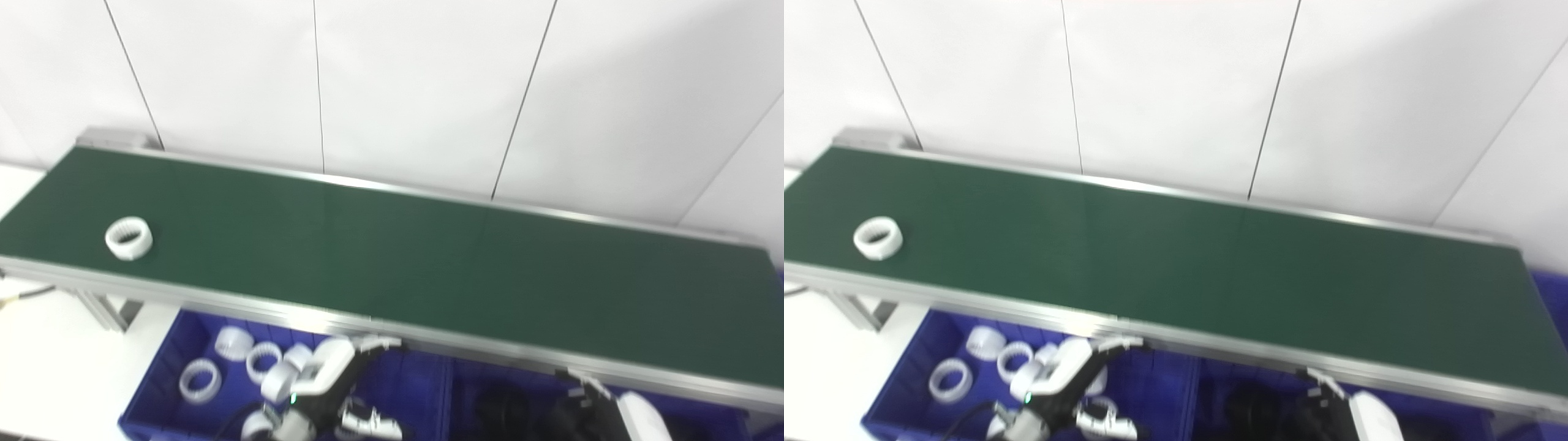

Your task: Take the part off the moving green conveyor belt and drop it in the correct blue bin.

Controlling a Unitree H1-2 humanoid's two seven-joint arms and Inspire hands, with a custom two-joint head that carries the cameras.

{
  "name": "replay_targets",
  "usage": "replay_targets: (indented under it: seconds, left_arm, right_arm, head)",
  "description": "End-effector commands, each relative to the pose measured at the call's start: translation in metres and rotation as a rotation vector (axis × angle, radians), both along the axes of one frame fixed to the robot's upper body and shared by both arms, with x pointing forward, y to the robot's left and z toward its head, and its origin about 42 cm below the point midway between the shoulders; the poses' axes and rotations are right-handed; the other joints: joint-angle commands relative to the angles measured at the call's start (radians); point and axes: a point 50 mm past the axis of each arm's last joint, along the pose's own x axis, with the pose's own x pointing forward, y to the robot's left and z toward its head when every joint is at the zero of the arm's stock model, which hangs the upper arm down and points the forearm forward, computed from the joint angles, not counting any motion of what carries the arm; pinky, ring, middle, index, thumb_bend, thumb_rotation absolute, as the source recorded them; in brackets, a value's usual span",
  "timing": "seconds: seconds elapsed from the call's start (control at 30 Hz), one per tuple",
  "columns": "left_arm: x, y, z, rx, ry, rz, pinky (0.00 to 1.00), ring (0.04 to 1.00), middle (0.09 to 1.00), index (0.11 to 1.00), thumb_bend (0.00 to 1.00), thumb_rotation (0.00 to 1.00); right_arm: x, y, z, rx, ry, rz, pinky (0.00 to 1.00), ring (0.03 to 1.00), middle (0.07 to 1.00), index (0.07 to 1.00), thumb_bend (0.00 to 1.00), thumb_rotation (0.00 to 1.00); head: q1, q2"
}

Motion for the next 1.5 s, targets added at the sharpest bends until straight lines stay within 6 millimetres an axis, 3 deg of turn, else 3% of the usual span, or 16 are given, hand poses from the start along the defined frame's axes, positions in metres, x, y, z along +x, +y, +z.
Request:
replay_targets:
  seconds: [0.0,0.47,0.57,0.77,1.07,1.13,1.27,1.47]
  left_arm:
    - [0.006,-0.003,0.009,-0.033,-0.061,-0.003,0.86,0.868,0.831,0.787,0.82,0.38]
    - [0.008,-0.005,0.005,-0.041,-0.076,-0.010,0.83,0.856,0.823,0.789,0.84,0.37]
    - [0.008,-0.005,0.007,-0.075,-0.093,-0.002,0.80,0.852,0.830,0.802,0.83,0.43]
    - [0.015,0.000,0.032,-0.211,-0.198,0.049,0.73,0.813,0.837,0.805,0.82,0.39]
    - [0.040,0.012,0.070,-0.244,-0.374,0.161,0.77,0.828,0.861,0.849,0.80,0.45]
    - [0.045,0.012,0.077,-0.237,-0.392,0.184,0.82,0.865,0.886,0.870,0.77,0.46]
    - [0.056,0.021,0.086,-0.187,-0.414,0.244,0.81,0.866,0.895,0.881,0.78,0.53]
    - [0.077,0.046,0.087,-0.136,-0.440,0.313,0.81,0.872,0.901,0.887,0.78,0.52]
  right_arm:
    - [0.000,0.001,0.008,0.003,-0.043,0.006,0.58,0.642,0.668,0.808,0.85,0.22]
    - [0.002,-0.002,0.004,0.012,-0.025,0.001,0.60,0.660,0.679,0.815,0.83,0.20]
    - [0.002,-0.003,0.003,0.014,-0.024,-0.002,0.59,0.657,0.676,0.816,0.83,0.20]
    - [0.005,-0.004,0.002,0.008,-0.011,-0.005,0.62,0.674,0.686,0.824,0.82,0.20]
    - [0.006,-0.003,0.000,0.013,-0.012,-0.012,0.61,0.674,0.689,0.826,0.82,0.19]
    - [0.007,-0.004,-0.001,0.015,-0.016,-0.012,0.62,0.669,0.683,0.822,0.82,0.19]
    - [0.007,-0.006,-0.002,0.013,-0.022,-0.008,0.60,0.664,0.681,0.819,0.83,0.18]
    - [0.009,-0.006,-0.004,0.014,-0.027,-0.008,0.60,0.663,0.680,0.820,0.83,0.19]
  head:
    - [0.001,0.001]
    - [0.021,-0.023]
    - [0.025,-0.027]
    - [0.032,-0.032]
    - [0.029,-0.034]
    - [0.025,-0.032]
    - [0.026,-0.034]
    - [0.020,-0.035]
